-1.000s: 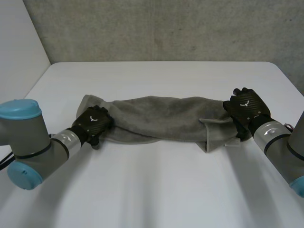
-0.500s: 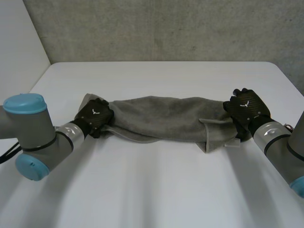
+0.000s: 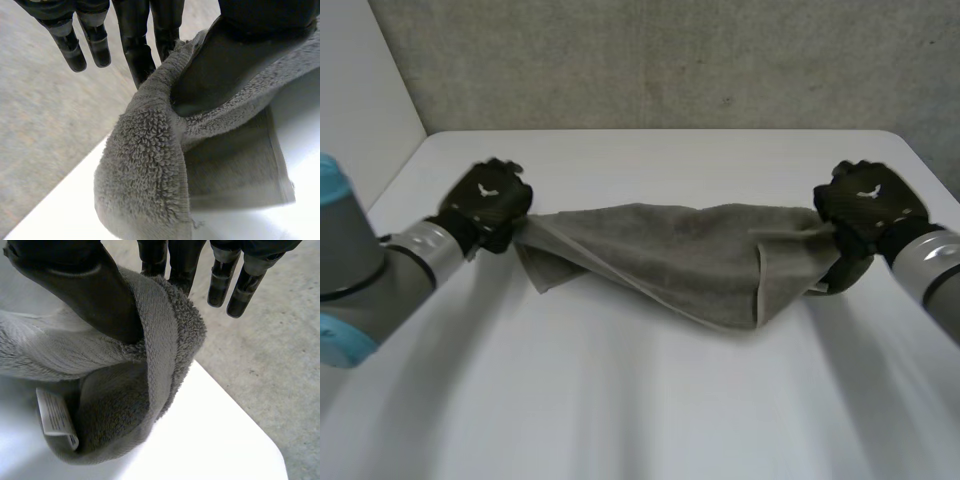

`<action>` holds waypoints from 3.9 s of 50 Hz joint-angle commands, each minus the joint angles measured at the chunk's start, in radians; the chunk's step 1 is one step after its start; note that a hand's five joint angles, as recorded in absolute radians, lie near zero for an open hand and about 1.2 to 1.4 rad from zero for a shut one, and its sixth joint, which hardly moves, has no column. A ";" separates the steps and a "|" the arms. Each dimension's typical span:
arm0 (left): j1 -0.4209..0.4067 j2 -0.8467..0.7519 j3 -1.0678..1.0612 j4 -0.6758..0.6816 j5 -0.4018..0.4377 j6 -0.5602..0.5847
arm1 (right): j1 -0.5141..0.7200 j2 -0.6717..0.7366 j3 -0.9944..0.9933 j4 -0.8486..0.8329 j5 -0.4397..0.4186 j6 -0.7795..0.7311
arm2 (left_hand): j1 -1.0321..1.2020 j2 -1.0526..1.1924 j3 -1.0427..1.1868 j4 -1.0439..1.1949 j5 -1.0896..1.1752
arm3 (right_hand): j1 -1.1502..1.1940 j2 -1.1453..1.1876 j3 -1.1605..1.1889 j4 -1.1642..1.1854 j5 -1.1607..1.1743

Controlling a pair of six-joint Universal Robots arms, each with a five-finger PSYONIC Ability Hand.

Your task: Fold the towel.

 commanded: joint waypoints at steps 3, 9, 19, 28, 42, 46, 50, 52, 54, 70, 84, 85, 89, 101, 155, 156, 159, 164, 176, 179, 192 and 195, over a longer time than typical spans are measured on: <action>0.081 0.161 -0.129 0.005 0.042 -0.141 | -0.265 -0.026 -0.011 0.020 -0.205 0.232 | 0.129 0.091 -0.051 -0.059 0.087 | 0.102 0.099 -0.042 -0.076 0.074; 0.097 0.132 -0.178 0.001 0.091 -0.141 | -0.294 0.106 -0.035 0.025 -0.257 0.223 | 0.129 0.091 -0.051 -0.059 0.087 | 0.102 0.099 -0.042 -0.076 0.074; 0.074 0.045 -0.190 -0.001 0.091 -0.140 | -0.296 0.167 -0.026 0.020 -0.268 0.158 | 0.129 0.091 -0.051 -0.059 0.087 | -0.466 -0.469 -0.042 -0.076 -0.494; 0.052 0.043 -0.233 0.001 0.096 -0.138 | -0.227 0.160 0.017 0.034 -0.248 0.074 | 0.129 0.091 -0.051 -0.059 0.087 | -0.780 -0.783 -0.042 -0.076 -0.808; 0.052 0.043 -0.239 0.001 0.096 -0.138 | -0.063 0.049 0.027 0.036 -0.121 0.069 | 0.129 0.091 -0.051 -0.059 0.087 | -0.854 -0.857 -0.042 -0.076 -0.882; 0.051 0.045 -0.241 -0.001 0.096 -0.138 | 0.044 0.057 0.021 0.019 -0.073 0.036 | 0.129 0.091 -0.051 -0.059 0.087 | -0.851 -0.854 -0.042 -0.076 -0.879; 0.051 0.051 -0.250 -0.001 0.098 -0.138 | 0.098 0.089 0.020 -0.006 -0.047 -0.037 | 0.129 0.091 -0.051 -0.059 0.087 | -0.848 -0.851 -0.042 -0.076 -0.876; 0.051 0.054 -0.250 -0.001 0.098 -0.138 | 0.133 0.132 0.020 -0.027 -0.024 -0.123 | 0.129 0.091 -0.051 -0.059 0.087 | -0.842 -0.845 -0.042 -0.076 -0.870; 0.051 0.054 -0.252 -0.001 0.098 -0.138 | 0.147 0.147 0.017 -0.030 -0.012 -0.176 | 0.129 0.091 -0.051 -0.059 0.087 | -0.839 -0.842 -0.042 -0.076 -0.867; 0.032 0.051 -0.252 0.001 0.098 -0.138 | 0.229 0.256 -0.015 -0.185 0.128 -0.474 | 0.129 0.091 -0.051 -0.059 0.087 | -0.792 -0.795 -0.042 -0.076 -0.820; 0.032 0.049 -0.253 0.001 0.098 -0.138 | 0.243 0.359 -0.063 -0.202 0.157 -0.573 | 0.129 0.091 -0.051 -0.059 0.087 | -0.663 -0.666 -0.042 -0.076 -0.691; 0.032 0.049 -0.253 0.001 0.098 -0.138 | 0.243 0.359 -0.063 -0.202 0.157 -0.573 | 0.129 0.091 -0.051 -0.059 0.087 | -0.663 -0.666 -0.042 -0.076 -0.691; 0.032 0.049 -0.252 0.001 0.098 -0.137 | 0.243 0.358 -0.062 -0.200 0.148 -0.572 | 0.129 0.091 -0.051 -0.059 0.087 | -0.409 -0.412 -0.042 -0.076 -0.437; 0.040 0.057 -0.253 -0.001 0.096 -0.138 | 0.198 0.192 -0.015 -0.185 0.120 -0.521 | 0.129 0.091 -0.051 -0.059 0.087 | 0.102 0.099 -0.042 -0.076 0.074; 0.035 0.057 -0.264 -0.001 0.098 -0.138 | -0.041 0.131 0.135 0.057 -0.053 -0.446 | 0.129 0.091 -0.051 -0.059 0.087 | -0.710 -0.713 -0.042 -0.076 -0.738; 0.035 0.057 -0.264 -0.001 0.098 -0.138 | -0.041 0.131 0.135 0.057 -0.053 -0.446 | 0.129 0.091 -0.051 -0.059 0.087 | -0.710 -0.713 -0.042 -0.076 -0.738; 0.035 0.057 -0.265 -0.001 0.098 -0.138 | -0.041 0.134 0.135 0.059 -0.041 -0.468 | 0.129 0.091 -0.051 -0.059 0.087 | -0.704 -0.707 -0.042 -0.076 -0.732; 0.035 0.057 -0.265 -0.001 0.098 -0.138 | -0.044 0.147 0.132 0.051 -0.021 -0.480 | 0.129 0.091 -0.051 -0.059 0.087 | -0.690 -0.693 -0.042 -0.076 -0.718; 0.038 0.057 -0.264 -0.001 0.098 -0.138 | -0.081 0.155 0.167 0.031 -0.019 -0.503 | 0.129 0.091 -0.051 -0.059 0.087 | -0.528 -0.531 -0.042 -0.076 -0.556; 0.038 0.057 -0.264 -0.001 0.098 -0.138 | -0.086 0.154 0.181 0.030 -0.019 -0.501 | 0.129 0.091 -0.051 -0.059 0.087 | -0.528 -0.531 -0.042 -0.076 -0.556; 0.041 0.057 -0.264 -0.001 0.096 -0.138 | -0.113 0.155 0.221 0.028 -0.033 -0.498 | 0.129 0.091 -0.051 -0.059 0.087 | 0.100 0.097 -0.042 -0.076 0.072; 0.040 0.058 -0.264 -0.001 0.096 -0.138 | -0.115 0.149 0.207 0.043 -0.041 -0.482 | 0.129 0.091 -0.051 -0.059 0.087 | 0.102 0.099 -0.042 -0.076 0.074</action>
